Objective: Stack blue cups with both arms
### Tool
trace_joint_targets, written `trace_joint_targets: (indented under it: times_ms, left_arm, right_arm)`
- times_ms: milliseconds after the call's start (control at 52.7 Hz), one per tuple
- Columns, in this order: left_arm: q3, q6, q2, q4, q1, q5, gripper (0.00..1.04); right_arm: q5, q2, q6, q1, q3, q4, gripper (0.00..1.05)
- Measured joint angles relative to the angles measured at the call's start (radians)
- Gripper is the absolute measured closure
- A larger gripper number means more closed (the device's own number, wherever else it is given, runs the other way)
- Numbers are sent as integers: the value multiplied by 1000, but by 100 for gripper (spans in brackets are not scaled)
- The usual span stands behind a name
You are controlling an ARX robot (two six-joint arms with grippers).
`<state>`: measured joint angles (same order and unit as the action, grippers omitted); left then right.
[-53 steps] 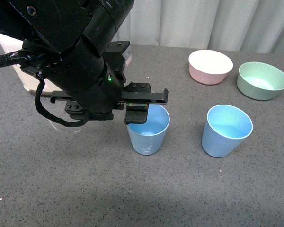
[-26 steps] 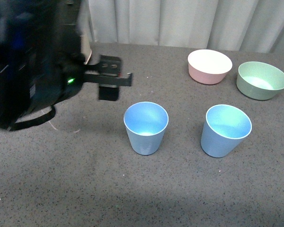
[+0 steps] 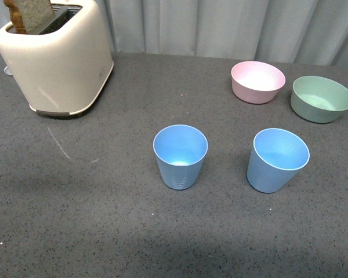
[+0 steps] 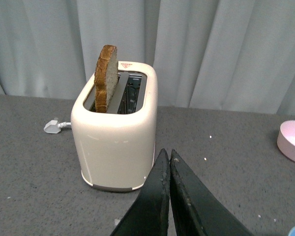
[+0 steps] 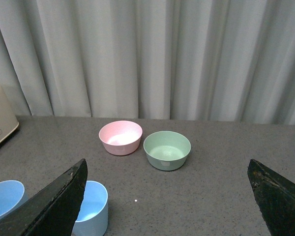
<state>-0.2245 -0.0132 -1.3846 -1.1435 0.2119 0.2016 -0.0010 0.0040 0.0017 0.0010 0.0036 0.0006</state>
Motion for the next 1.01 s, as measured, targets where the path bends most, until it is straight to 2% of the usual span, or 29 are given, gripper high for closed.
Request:
trace_joint_targets:
  times_ms: [209, 513, 570, 646, 1006]
  left_arm:
    - [84, 5, 154, 69, -56, -50, 101]
    - [175, 5, 431, 254, -122, -117, 101]
    - [188, 6, 500, 309, -179, -188, 101]
    - [198, 5, 558, 357, -204, -193, 101]
    - [206, 6, 823, 590, -209, -202, 101]
  right_arm:
    - [0, 0, 0, 0, 0, 0, 10]
    - [0, 0, 0, 0, 0, 0, 10]
    - [0, 0, 0, 0, 0, 0, 10]
    - [0, 0, 0, 0, 0, 0, 10]
    - [0, 0, 0, 0, 0, 0, 10]
